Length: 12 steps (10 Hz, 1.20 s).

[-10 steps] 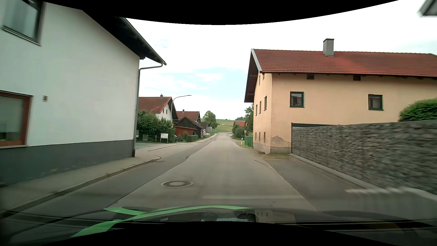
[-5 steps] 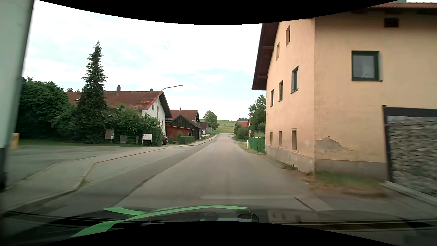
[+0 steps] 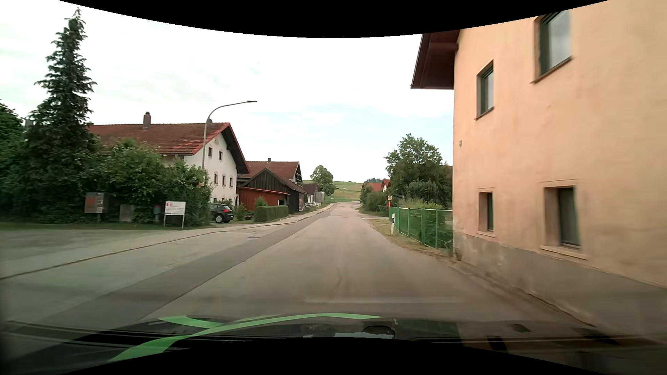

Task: Follow the waypoints while adhering to traffic rules and regulations

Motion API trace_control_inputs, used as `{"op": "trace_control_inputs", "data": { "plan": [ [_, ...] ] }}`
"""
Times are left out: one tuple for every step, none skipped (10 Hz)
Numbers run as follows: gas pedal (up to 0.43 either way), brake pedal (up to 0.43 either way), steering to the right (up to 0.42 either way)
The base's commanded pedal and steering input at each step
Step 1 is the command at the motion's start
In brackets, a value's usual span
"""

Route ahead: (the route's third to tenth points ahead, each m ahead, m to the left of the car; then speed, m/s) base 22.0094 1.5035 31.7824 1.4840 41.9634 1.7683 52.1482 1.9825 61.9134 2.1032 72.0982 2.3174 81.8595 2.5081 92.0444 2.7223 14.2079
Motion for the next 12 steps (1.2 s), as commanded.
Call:
{"op": "trace_control_inputs", "data": {
  "plan": [
    [0.189, 0.0, -0.006],
    [0.189, 0.0, -0.006],
    [0.189, 0.0, -0.006],
    [0.189, 0.0, -0.006],
    [0.189, 0.0, -0.005],
    [0.189, 0.0, -0.005],
    [0.189, 0.0, -0.005],
    [0.189, 0.0, -0.005],
    [0.189, 0.0, -0.006],
    [0.169, 0.0, -0.006],
    [0.157, 0.0, -0.006],
    [0.157, 0.0, -0.006]
  ]
}}
